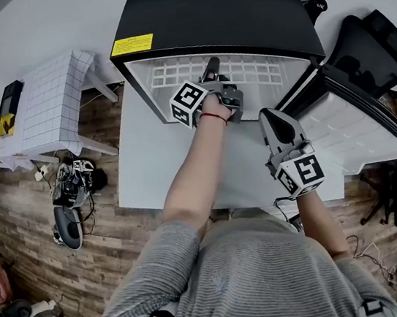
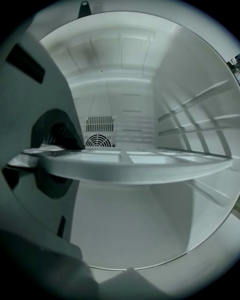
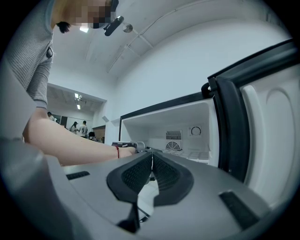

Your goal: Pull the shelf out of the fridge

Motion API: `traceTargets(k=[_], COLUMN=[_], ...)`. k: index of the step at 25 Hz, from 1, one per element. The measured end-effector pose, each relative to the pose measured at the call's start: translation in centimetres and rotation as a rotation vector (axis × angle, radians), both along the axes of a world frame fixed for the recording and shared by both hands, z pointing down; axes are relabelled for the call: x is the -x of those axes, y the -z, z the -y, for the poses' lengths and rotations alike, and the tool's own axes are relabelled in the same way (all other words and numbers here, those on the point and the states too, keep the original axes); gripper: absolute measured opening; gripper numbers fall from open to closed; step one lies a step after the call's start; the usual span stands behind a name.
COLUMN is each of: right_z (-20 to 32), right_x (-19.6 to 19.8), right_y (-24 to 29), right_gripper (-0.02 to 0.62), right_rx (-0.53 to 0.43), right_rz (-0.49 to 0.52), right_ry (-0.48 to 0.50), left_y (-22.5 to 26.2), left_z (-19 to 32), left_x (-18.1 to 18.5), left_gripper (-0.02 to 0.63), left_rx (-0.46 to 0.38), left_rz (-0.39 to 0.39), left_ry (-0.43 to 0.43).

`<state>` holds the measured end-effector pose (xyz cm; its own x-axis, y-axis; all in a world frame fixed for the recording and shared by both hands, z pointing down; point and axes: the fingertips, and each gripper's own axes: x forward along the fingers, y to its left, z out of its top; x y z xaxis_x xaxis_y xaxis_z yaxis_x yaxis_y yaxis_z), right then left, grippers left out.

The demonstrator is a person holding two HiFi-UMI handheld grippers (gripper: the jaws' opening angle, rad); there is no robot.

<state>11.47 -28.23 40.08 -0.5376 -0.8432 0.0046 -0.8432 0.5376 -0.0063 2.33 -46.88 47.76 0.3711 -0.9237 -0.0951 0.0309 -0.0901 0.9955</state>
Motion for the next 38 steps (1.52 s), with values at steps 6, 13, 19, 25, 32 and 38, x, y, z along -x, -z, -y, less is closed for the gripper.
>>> traceTargets(k=[6, 13, 19, 25, 32, 38], right_z=[-0.1, -0.4, -0.9, -1.9, -4.5, -5.7], right_x=[-0.2, -0.3, -0.5, -0.6, -0.6, -0.9], right_y=[-0.3, 0.1, 0.1, -0.6, -0.8, -0.9], right_gripper=[0.014, 0.014, 0.014, 0.014, 0.014, 0.014], right_rx=[0.005, 0.001, 0.001, 0.026, 0.045, 0.050], right_rz=[0.015, 0.005, 0.005, 0.026, 0.052, 0.062], right_ry=[-0.007, -0.016, -0.025, -0.037, -0.047, -0.067], left_y=[-0.1, 0.0, 0.0, 0.0, 0.1, 0.0], left_z=[-0.1, -0.8, -1.4, -2.5, -4.1, -4.6], left_x=[0.0, 0.0, 0.1, 0.2, 0.1, 0.3], left_gripper=[0.037, 0.037, 0.037, 0.037, 0.037, 0.037], left_rx=[0.007, 0.008, 0.012, 0.005, 0.002, 0.002], left_rz=[0.000, -0.004, -0.008, -0.011, -0.014, -0.014], left_ry=[-0.004, -0.003, -0.003, -0.015, -0.026, -0.028])
